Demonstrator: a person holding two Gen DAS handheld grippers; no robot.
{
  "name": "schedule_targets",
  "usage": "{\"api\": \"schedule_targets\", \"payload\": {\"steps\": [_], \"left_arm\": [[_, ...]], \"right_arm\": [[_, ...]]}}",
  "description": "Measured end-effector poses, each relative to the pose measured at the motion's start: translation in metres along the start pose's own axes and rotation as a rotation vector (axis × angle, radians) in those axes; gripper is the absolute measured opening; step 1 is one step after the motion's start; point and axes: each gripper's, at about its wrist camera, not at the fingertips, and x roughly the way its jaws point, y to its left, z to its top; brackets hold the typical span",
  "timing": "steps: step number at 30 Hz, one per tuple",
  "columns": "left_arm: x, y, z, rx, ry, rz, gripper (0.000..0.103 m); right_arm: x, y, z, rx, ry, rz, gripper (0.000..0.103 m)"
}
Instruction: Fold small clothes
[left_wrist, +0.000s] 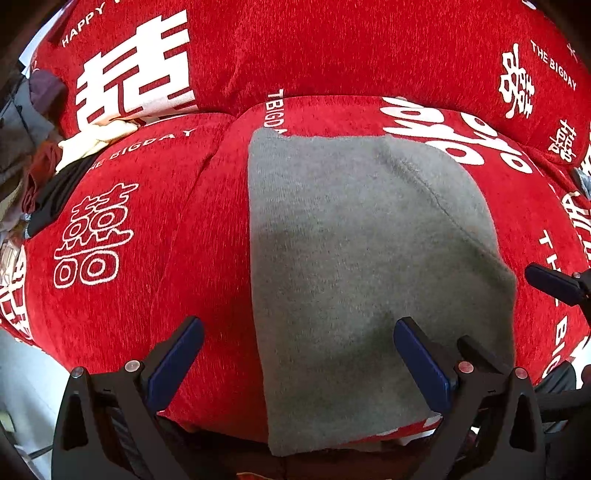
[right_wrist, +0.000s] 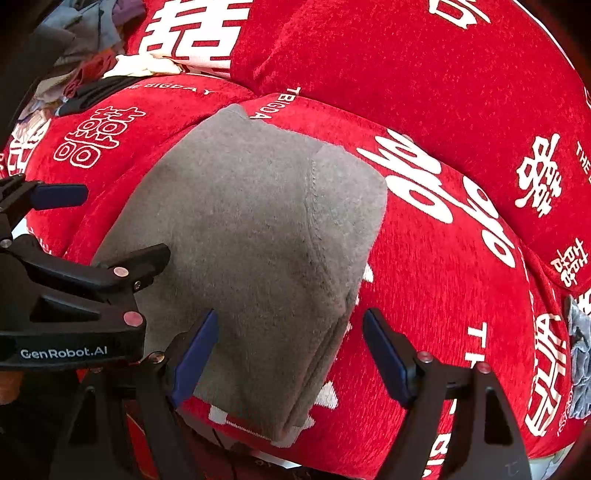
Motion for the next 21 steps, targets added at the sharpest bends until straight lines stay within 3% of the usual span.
{"api": "schedule_targets", "payload": {"steps": [21], "left_arm": [[-0.003,0.009,0.009,-0.024,-0.016,-0.045,0.103]], "right_arm": [[-0.009,0.000,0.017,-0.035,0.007,-0.055,0.082]]}}
